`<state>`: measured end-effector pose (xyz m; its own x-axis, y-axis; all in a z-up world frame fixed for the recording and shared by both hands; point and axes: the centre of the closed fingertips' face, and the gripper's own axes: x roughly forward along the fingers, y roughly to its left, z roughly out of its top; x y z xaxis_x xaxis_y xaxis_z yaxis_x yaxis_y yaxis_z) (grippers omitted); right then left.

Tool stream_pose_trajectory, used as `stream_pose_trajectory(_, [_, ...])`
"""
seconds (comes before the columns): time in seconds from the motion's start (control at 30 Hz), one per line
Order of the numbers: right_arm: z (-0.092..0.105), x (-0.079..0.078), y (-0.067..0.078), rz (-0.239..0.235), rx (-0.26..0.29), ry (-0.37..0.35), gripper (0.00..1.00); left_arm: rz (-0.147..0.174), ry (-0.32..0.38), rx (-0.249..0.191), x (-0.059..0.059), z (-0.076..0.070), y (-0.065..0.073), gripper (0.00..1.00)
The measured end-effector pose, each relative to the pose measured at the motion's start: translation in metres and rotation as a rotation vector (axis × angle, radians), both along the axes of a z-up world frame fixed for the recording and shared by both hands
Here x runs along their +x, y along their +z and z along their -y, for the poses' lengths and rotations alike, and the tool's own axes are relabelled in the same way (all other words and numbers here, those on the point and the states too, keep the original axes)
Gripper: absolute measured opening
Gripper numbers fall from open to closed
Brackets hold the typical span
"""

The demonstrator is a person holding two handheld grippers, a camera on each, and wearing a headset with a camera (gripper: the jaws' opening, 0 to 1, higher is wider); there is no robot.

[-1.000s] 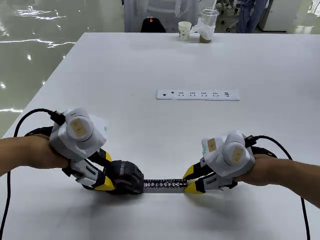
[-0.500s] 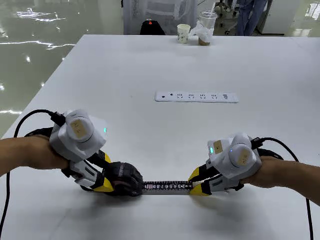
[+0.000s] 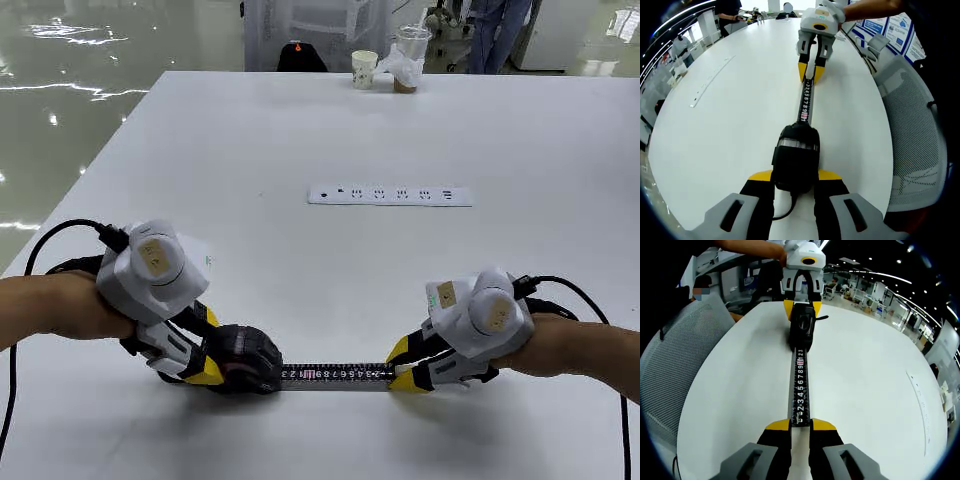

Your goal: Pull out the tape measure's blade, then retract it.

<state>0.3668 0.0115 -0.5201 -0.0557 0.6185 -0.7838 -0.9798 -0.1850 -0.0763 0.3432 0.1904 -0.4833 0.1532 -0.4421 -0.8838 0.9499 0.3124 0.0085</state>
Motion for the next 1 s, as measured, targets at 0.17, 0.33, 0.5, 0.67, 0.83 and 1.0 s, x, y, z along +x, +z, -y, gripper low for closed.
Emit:
stream_pose_trajectory(0.17, [0.007,0.001,0.000,0.002,-0.009,-0.005,0.09,0.001,0.000,0.000,0.000,0.000,0.000,0.24])
stream_pose_trajectory(0.33, [0.015,0.003,-0.001,0.003,-0.018,-0.012,0.09,0.000,-0.001,0.000,0.000,0.000,0.000,0.24])
stream_pose_trajectory(0.5, [0.023,0.003,0.000,0.004,-0.029,-0.016,0.09,0.000,-0.001,0.001,0.001,0.000,0.000,0.24])
stream_pose_trajectory(0.67, [0.030,0.004,0.000,0.006,-0.039,-0.018,0.09,0.000,0.000,0.001,0.001,0.000,0.000,0.24])
stream_pose_trajectory(0.83, [0.037,0.004,0.000,0.006,-0.047,-0.022,0.09,-0.001,-0.003,0.002,0.001,0.000,0.000,0.24])
stream_pose_trajectory(1.0, [0.044,0.005,0.001,0.007,-0.055,-0.026,0.09,-0.002,-0.006,0.006,0.001,-0.001,-0.001,0.24])
